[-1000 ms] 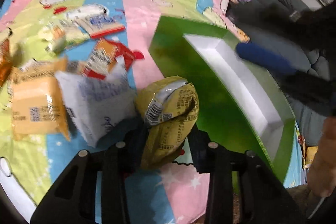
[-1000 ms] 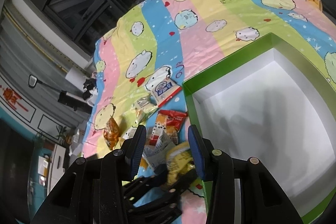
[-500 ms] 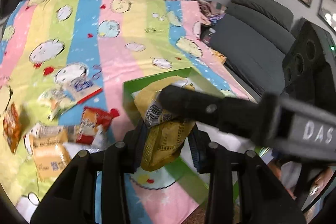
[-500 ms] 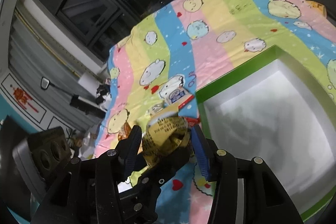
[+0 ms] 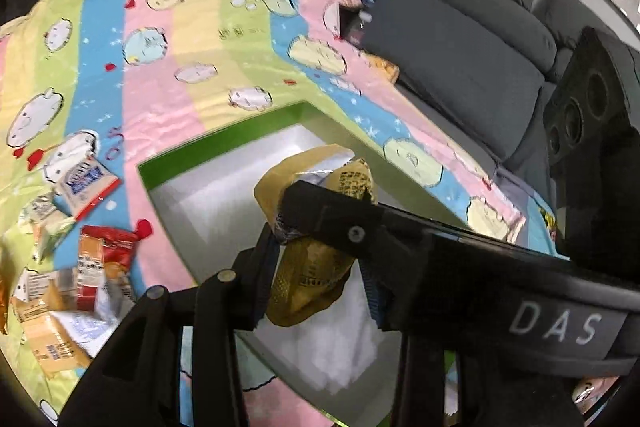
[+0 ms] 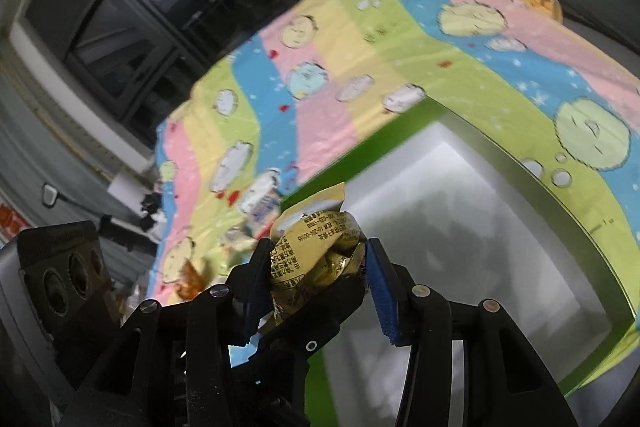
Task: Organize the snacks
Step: 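Carry the gold foil bag with the right tool over the green box, then lower the gold foil bag into the box and open the right tool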
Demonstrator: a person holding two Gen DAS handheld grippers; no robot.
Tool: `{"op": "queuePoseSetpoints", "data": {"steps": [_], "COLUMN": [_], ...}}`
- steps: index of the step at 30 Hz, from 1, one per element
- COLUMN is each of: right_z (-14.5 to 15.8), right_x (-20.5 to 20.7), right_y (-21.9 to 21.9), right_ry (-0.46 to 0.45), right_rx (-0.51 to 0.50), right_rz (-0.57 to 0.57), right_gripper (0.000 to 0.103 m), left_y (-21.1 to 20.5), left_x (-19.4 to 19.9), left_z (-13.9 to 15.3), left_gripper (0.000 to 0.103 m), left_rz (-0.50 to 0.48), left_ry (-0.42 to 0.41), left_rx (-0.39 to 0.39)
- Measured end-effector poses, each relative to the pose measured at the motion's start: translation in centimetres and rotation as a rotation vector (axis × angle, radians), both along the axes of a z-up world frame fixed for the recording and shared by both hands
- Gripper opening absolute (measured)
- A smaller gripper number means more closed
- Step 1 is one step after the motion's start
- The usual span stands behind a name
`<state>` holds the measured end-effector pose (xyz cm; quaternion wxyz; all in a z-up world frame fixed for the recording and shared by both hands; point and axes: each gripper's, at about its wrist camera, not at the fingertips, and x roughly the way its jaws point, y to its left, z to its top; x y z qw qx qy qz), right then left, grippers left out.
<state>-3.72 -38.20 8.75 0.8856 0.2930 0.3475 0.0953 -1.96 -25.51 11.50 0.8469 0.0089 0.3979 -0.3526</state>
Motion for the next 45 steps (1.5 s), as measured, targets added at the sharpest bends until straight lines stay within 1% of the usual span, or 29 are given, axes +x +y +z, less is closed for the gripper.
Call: {"op": "queuePoseSetpoints", "data": {"steps": [5, 8, 14, 16, 18, 19, 20, 21, 25, 31, 36, 40, 42, 44, 45], "right_z": [-1.9, -3.0, -4.2, -4.3, -4.2, -4.3, -4.4, -4.6, -5.7, -5.7, -6.2, -6.0, -5.6, -4.8, -4.4], "right_x": [0.9, 1.3, 2.1, 2.2, 2.2, 2.2, 2.3, 2.4, 3.1, 3.2, 2.9, 2.9, 2.8, 2.5, 2.4], "right_y": [-1.4, -1.9, -1.3, -1.1, -1.1, -1.1, -1.1, -1.2, -1.4, -0.9, -0.7, -0.2, 0.0, 0.3, 0.5], "right_ry": [0.084, 0.126, 0.181, 0.193, 0.199, 0.203, 0.207, 0.210, 0.254, 0.265, 0.278, 0.274, 0.261, 0.238, 0.225], "right_rx": [0.016, 0.019, -0.003, -0.014, -0.038, -0.047, -0.049, -0.045, -0.043, -0.054, -0.026, -0.045, -0.059, -0.079, -0.084], "right_rz": [-0.022, -0.030, -0.019, -0.022, -0.043, -0.051, -0.053, -0.051, -0.053, -0.055, -0.082, -0.073, -0.076, -0.079, -0.079], "right_gripper": [0.050, 0.050, 0.050, 0.050, 0.050, 0.050, 0.050, 0.050, 0.050, 0.050, 0.050, 0.050, 0.050, 0.050, 0.050], "left_y": [-1.2, -1.8, -2.2, -2.4, -2.2, -2.1, -1.9, -1.6, -0.6, -0.2, -0.1, 0.5, 1.0, 1.6, 2.3], "left_x": [0.9, 1.3, 1.1, 0.9, 0.8, 0.8, 0.8, 0.9, 1.6, 2.1, 1.8, 1.5, 1.0, 0.7, 0.5], "left_z": [-1.9, -3.0, -3.8, -3.9, -3.9, -4.0, -4.0, -4.1, -4.1, -4.0, -4.1, -3.8, -3.1, -2.5, -1.8], "left_gripper": [0.039, 0.039, 0.040, 0.041, 0.041, 0.040, 0.035, 0.033, 0.031, 0.031, 0.031, 0.030, 0.031, 0.046, 0.047], "left_rz": [-0.035, -0.036, -0.013, -0.011, -0.003, 0.002, 0.004, 0.005, -0.003, 0.000, -0.011, 0.009, 0.022, 0.055, 0.078], "left_ry": [0.094, 0.144, 0.115, 0.085, 0.067, 0.056, 0.046, 0.049, 0.078, 0.075, 0.061, 0.063, 0.046, 0.019, 0.001], "left_rx": [0.017, 0.034, 0.134, 0.173, 0.190, 0.203, 0.210, 0.200, 0.163, 0.165, 0.182, 0.172, 0.159, 0.163, 0.158]}}
